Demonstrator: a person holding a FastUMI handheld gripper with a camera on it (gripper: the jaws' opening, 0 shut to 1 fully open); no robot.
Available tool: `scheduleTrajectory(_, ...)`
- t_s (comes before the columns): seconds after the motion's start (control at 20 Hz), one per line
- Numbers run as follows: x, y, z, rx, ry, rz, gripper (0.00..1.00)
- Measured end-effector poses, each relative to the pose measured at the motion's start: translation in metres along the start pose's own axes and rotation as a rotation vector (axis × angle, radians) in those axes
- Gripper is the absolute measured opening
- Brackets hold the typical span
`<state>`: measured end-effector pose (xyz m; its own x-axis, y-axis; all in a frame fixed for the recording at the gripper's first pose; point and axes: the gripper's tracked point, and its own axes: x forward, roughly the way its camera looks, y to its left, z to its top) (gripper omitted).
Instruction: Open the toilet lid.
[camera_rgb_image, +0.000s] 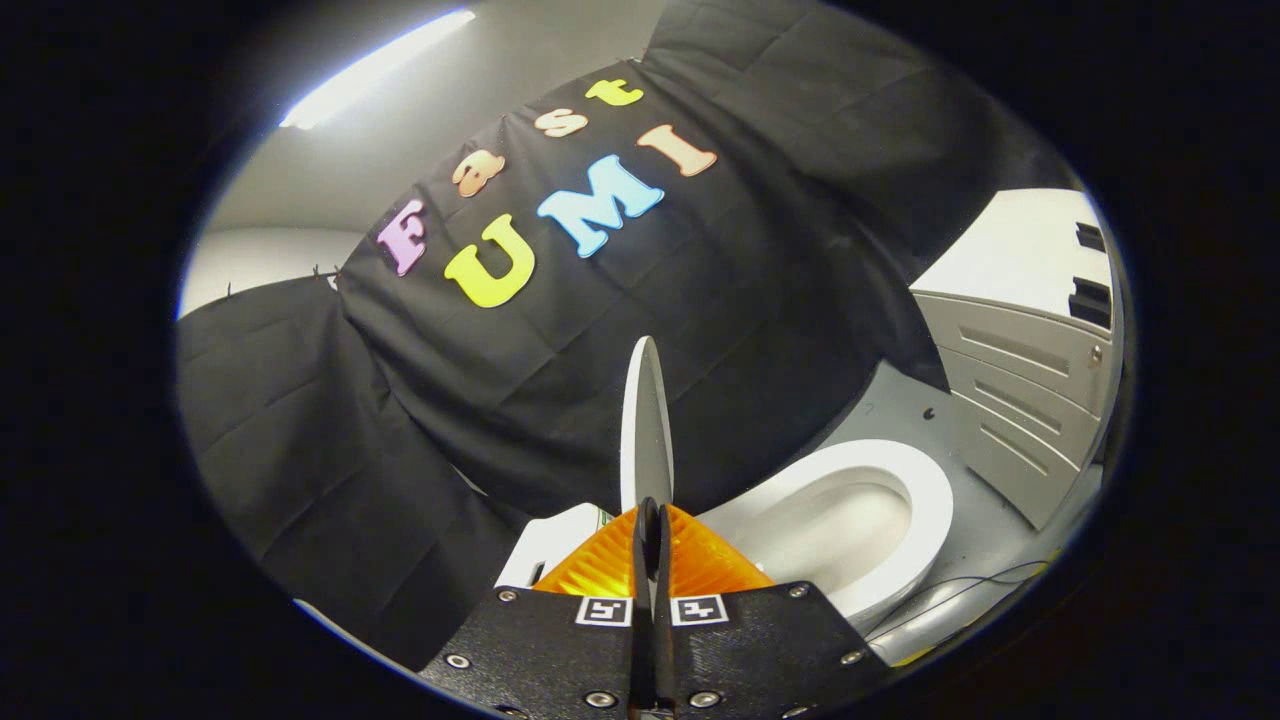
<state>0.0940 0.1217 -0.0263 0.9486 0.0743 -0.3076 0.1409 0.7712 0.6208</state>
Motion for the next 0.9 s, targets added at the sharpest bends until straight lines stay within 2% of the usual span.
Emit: scheduleTrajectory(0.9,0.009,0.091,-0.023,-0.200,-0.027,0.077,0.00)
